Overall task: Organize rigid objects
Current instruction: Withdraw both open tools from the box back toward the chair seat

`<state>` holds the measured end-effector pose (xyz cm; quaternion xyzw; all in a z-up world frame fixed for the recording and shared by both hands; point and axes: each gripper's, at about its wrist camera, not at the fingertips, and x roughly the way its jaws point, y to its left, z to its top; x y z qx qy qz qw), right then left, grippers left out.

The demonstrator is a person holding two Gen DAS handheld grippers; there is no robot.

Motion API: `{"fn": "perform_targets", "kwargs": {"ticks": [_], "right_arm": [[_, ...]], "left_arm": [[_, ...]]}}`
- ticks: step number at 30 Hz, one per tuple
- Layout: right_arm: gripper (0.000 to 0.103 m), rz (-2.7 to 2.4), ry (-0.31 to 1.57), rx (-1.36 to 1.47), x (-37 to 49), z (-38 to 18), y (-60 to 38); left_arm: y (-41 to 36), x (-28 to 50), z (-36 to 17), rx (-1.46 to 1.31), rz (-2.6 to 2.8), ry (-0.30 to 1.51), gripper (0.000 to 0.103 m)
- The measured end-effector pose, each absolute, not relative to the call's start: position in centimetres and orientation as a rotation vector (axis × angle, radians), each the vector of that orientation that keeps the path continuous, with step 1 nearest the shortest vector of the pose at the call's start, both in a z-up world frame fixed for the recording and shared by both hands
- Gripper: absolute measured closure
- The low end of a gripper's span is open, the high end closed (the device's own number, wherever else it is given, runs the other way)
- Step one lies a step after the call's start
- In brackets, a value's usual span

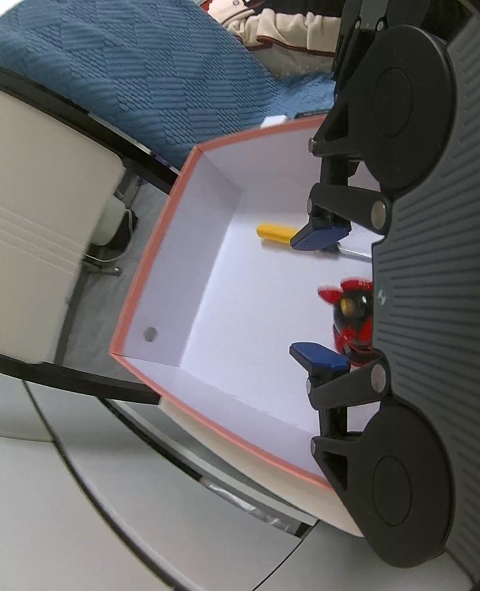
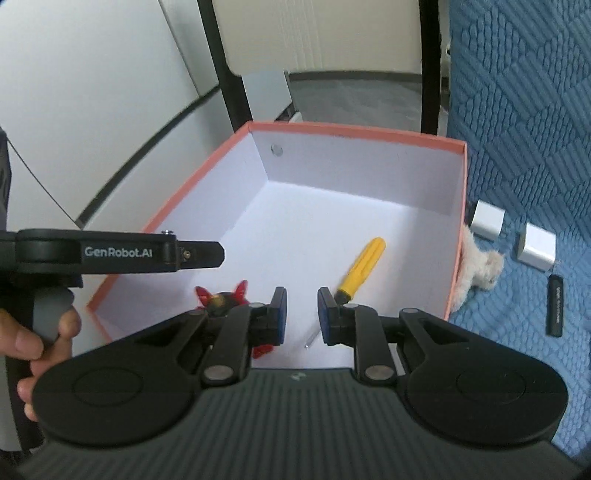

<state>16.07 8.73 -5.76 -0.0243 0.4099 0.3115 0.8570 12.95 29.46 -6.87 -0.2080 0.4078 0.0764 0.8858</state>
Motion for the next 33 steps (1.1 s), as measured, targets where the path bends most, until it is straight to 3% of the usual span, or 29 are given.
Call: {"fn": "perform_targets", "kwargs": {"ticks": [16, 33], "right_arm": [[0.081, 0.643, 0.664, -0.038, 12.9, 0.1, 3.3], [0.081, 0.557, 0.593, -0.033, 10.9, -0.4, -4.0]], "left_arm": [[23.0, 8.9, 0.3, -0.348, 0.118, 0.654, 0.042], [14.4, 8.2, -0.7, -0.308, -0.020, 0.631, 0.042]]}}
